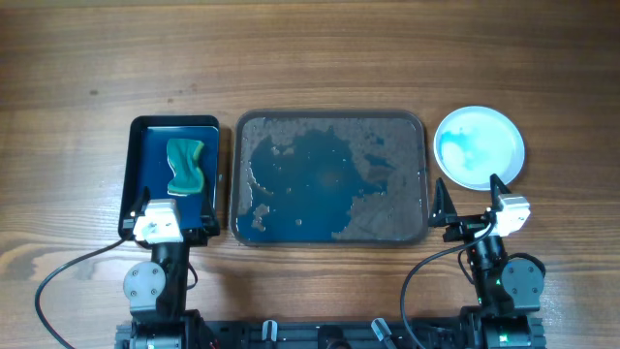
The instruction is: Clean dirty plates on tray and stack at the side
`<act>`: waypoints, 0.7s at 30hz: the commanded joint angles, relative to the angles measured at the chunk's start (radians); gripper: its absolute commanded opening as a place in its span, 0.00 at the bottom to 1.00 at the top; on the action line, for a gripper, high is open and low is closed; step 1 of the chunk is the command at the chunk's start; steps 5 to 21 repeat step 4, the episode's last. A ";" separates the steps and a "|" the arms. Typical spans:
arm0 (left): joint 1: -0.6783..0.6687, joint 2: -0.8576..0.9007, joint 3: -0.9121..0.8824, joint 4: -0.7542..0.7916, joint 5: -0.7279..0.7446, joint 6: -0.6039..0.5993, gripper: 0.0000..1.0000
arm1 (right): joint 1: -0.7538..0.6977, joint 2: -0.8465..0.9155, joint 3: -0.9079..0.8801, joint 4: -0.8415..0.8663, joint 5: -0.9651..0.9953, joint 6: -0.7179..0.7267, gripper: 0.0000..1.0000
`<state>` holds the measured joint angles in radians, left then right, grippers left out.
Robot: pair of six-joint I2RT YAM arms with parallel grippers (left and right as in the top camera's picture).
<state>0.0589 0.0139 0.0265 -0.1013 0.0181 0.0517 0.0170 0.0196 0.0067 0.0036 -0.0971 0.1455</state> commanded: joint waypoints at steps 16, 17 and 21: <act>-0.004 -0.009 -0.011 0.007 0.015 0.019 1.00 | 0.006 -0.006 -0.002 0.003 -0.016 0.014 1.00; -0.004 -0.009 -0.011 0.007 0.015 0.019 1.00 | 0.006 -0.006 -0.002 0.003 -0.016 0.014 1.00; -0.004 -0.009 -0.011 0.007 0.015 0.019 1.00 | 0.006 -0.006 -0.002 0.003 -0.016 0.014 1.00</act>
